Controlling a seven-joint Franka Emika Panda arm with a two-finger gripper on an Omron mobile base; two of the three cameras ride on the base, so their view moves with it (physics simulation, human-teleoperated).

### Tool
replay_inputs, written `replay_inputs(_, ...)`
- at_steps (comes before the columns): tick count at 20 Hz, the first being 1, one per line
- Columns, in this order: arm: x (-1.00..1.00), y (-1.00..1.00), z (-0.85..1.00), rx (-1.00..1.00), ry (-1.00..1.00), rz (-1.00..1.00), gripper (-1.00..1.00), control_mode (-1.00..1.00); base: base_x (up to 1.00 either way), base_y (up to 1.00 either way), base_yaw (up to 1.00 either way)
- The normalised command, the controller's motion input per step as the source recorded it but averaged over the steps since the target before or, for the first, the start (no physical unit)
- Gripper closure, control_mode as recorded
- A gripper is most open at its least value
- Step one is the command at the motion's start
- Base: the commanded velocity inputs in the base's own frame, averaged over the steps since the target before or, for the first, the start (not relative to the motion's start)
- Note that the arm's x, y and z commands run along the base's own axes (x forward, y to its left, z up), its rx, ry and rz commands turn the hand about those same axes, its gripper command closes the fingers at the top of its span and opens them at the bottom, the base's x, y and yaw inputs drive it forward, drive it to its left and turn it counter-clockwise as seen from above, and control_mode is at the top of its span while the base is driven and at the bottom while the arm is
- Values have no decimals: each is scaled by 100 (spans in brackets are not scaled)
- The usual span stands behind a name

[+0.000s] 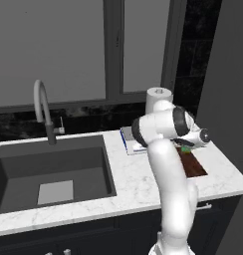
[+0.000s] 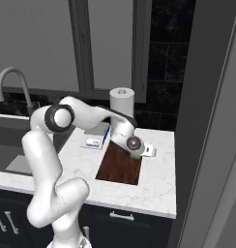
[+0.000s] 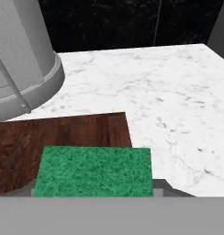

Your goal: Pick up the sponge from the counter and clean the cutting board by briefly scrubbing or pressing down on the cutting board. Once finished, release the sponge.

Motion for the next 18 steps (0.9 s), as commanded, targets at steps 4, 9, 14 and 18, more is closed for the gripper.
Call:
replay_inputs(4, 30, 21, -60, -6, -8, 0, 100, -100, 0, 0, 0)
replay_inputs(9, 6, 0, -19, 0, 0, 0, 100, -100, 0, 0, 0)
replay_inputs(14, -33, 9, 14, 0, 0, 0, 100, -100, 0, 0, 0)
replay_inputs(18, -36, 9, 5, 0, 0, 0, -100, -100, 0, 0, 0)
